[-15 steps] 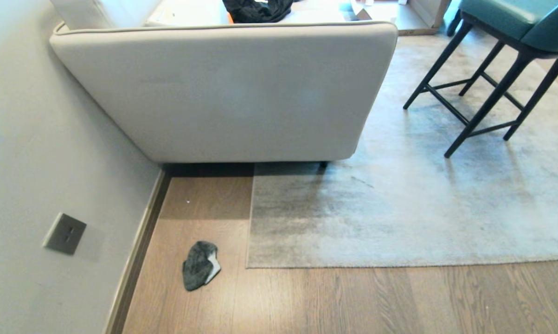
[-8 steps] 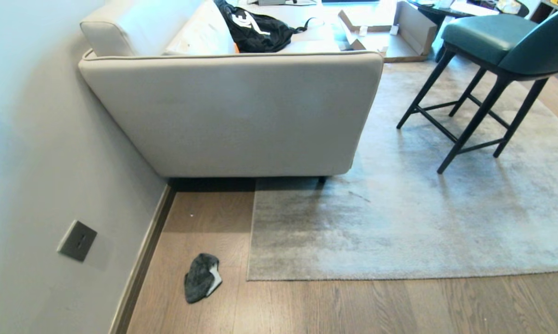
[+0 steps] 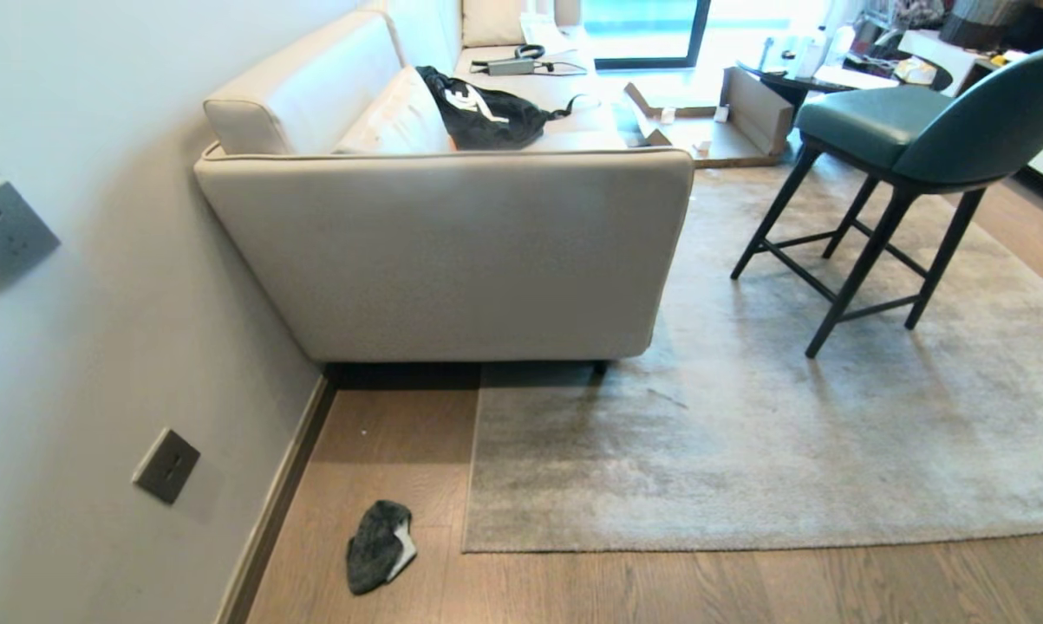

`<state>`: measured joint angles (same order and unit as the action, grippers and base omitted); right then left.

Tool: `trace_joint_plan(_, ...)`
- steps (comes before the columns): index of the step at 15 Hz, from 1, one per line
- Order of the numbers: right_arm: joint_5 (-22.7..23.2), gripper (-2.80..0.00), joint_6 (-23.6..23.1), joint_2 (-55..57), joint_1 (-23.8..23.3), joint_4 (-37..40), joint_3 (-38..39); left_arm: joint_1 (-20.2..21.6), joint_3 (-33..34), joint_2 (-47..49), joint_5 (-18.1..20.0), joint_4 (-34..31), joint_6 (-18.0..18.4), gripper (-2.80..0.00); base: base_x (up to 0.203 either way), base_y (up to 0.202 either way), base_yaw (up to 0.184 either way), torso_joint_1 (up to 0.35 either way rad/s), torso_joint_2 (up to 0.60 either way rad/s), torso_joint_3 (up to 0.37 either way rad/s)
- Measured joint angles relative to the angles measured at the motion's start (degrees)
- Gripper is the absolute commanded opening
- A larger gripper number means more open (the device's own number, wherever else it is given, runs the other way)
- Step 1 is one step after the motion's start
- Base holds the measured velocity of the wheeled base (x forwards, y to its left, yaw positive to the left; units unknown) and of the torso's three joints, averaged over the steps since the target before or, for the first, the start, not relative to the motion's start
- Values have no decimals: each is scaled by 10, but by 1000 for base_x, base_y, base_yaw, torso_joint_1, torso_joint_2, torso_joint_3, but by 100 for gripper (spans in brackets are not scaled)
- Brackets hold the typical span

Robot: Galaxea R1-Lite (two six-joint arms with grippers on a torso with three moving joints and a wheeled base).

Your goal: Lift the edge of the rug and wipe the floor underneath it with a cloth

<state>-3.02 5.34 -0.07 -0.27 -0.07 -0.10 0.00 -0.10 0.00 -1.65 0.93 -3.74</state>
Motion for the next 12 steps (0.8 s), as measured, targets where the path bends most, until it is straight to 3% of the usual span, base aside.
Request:
trace_joint_plan(6, 0, -280, 0, 0, 0, 0, 0, 0, 0, 0, 0, 0, 0, -280, 0, 0, 0, 1, 2, 200)
trace_joint_plan(12, 0, -280, 0, 0, 0, 0, 0, 0, 0, 0, 0, 0, 0, -280, 0, 0, 0, 0, 0, 0)
